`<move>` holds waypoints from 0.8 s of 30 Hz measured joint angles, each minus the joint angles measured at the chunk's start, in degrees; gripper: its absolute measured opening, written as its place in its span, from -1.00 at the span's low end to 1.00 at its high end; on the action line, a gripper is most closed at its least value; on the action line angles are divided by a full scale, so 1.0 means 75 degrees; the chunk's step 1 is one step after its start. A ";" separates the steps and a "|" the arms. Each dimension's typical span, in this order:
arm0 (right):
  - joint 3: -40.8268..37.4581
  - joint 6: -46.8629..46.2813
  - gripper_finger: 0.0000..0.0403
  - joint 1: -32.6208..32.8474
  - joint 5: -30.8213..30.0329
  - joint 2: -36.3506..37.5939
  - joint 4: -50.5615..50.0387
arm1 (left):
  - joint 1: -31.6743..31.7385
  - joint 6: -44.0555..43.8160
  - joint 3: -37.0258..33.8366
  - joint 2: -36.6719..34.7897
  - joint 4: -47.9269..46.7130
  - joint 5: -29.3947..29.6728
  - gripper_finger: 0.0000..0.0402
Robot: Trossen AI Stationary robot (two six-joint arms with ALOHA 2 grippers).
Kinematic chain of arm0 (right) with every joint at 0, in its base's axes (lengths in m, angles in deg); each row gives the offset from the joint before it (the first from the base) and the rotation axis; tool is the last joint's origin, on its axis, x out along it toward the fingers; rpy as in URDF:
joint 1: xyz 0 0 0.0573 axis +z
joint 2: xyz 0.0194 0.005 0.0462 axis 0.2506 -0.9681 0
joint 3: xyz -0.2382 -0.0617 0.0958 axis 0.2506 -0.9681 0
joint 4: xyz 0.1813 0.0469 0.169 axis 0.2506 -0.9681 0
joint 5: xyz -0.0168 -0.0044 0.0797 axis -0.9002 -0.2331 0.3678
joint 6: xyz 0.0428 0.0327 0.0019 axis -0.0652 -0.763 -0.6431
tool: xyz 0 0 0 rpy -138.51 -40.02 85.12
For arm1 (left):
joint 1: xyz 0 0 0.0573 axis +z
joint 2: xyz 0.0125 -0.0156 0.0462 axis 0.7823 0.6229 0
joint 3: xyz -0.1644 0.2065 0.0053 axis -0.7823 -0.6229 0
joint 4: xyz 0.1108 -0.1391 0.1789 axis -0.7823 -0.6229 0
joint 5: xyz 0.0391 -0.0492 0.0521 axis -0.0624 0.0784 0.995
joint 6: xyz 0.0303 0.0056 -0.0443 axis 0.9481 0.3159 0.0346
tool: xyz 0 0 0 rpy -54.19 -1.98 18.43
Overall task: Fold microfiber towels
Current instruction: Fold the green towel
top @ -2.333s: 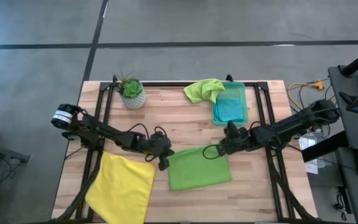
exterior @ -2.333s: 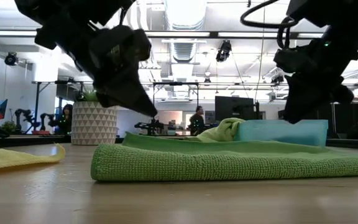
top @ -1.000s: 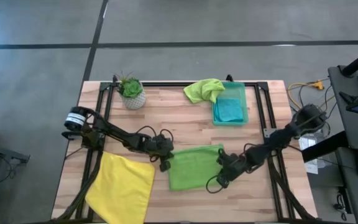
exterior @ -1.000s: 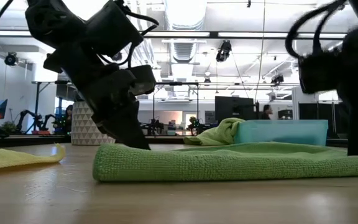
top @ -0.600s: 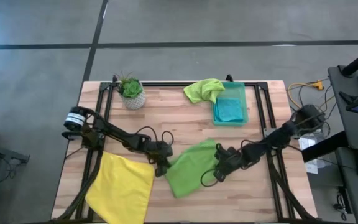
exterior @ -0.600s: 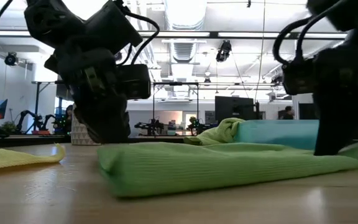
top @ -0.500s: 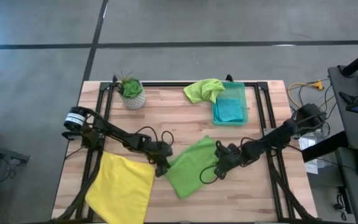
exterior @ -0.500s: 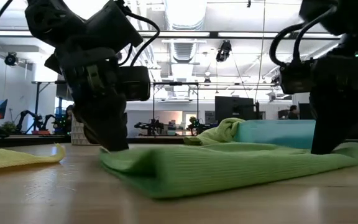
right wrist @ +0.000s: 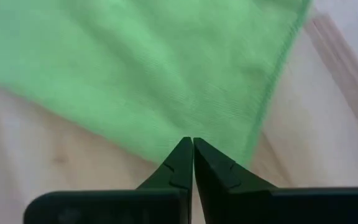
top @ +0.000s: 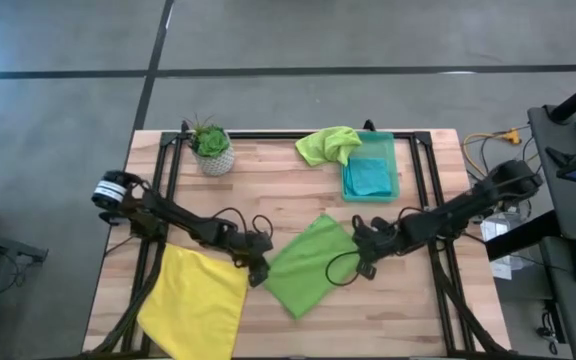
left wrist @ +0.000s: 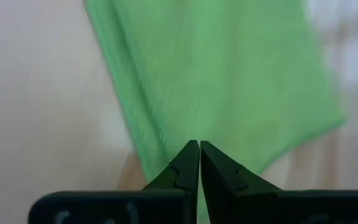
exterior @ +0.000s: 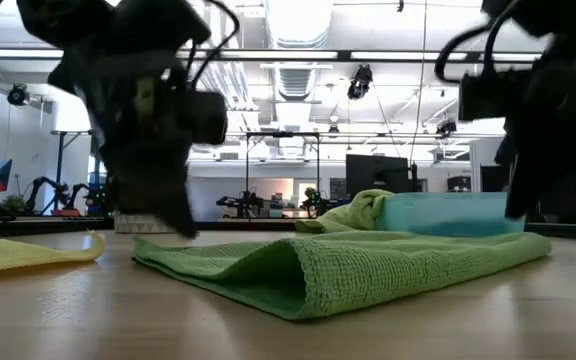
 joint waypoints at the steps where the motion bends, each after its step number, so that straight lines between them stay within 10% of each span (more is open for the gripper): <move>1: 0.0003 -0.0004 -0.96 0.0040 -0.0005 0.0140 0.0084 | 0.0003 -0.0002 0.0023 -0.0106 0.0036 0.0102 -1.00; 24: 0.1453 -0.3817 -0.96 0.2676 -0.3545 -0.1172 0.2861 | 0.2198 0.3408 0.2916 0.2454 0.0632 -0.1873 -1.00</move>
